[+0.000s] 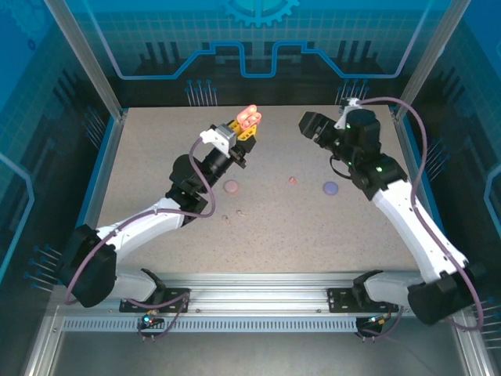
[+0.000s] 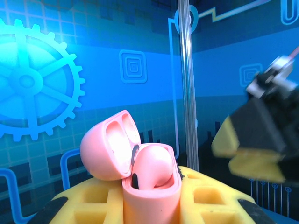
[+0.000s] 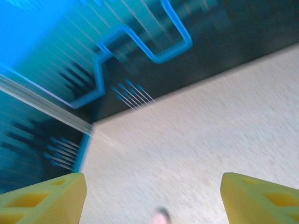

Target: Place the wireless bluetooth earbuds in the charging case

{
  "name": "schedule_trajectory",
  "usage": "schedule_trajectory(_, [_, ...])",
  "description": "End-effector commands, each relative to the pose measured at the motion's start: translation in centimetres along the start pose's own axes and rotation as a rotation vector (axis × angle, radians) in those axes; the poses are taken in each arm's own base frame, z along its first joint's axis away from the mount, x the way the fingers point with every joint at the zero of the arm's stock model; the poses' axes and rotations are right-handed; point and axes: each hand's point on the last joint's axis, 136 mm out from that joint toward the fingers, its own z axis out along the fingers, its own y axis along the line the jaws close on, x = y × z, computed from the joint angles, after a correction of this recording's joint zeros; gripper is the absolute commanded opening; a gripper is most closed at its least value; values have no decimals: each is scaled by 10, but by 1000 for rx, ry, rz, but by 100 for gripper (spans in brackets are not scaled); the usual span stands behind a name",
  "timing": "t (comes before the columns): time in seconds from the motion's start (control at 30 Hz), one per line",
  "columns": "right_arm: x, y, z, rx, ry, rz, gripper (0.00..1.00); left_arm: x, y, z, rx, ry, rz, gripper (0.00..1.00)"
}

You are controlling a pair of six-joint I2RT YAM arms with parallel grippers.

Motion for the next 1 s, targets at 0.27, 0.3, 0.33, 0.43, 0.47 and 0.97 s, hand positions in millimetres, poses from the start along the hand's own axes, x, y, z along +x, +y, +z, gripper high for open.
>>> schedule_trajectory(0.27, [132,-90,100,265,707,-388,65,-16,1,-15,-18,-29,46,0])
schedule_trajectory(0.3, [141,-96,106,266,760,-433,65,-17,0,-15,-16,-30,44,0])
schedule_trajectory(0.33, [148,-102,112,275,797,-460,65,-17,1,-16,-16,-29,43,0])
schedule_trajectory(0.43, [166,-120,129,300,872,-473,65,-17,0,-17,-15,-29,38,0])
schedule_trajectory(0.47, [172,-122,135,293,888,-458,65,-17,0,-18,-14,-29,37,0])
schedule_trajectory(0.97, [228,-156,161,349,956,-297,67,-14,-1,-19,-12,-24,43,0])
